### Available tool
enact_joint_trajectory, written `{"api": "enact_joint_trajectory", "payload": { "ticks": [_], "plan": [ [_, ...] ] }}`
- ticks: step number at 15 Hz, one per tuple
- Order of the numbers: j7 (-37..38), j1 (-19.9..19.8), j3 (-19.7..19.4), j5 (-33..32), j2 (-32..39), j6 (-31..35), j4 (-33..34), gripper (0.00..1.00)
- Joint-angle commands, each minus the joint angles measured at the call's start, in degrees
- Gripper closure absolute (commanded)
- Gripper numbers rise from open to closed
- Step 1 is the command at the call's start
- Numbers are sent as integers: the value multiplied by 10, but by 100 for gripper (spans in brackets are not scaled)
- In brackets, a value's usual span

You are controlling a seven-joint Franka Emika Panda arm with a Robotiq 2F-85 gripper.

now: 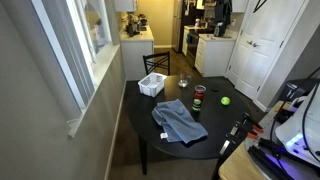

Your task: Put the green ball inside the black container

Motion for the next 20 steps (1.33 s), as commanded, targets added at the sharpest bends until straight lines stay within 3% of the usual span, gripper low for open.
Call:
{"api": "enact_joint_trajectory", "payload": {
  "ticks": [1, 9, 15, 20],
  "plan": [
    [2, 10, -8, -2, 1, -2, 2, 0],
    [-12, 6, -22, 19, 2, -15, 5, 0],
    [-89, -27, -116, 103, 9, -28, 23, 0],
    [-149, -66, -189, 187, 82, -16, 43, 0]
  ]
}}
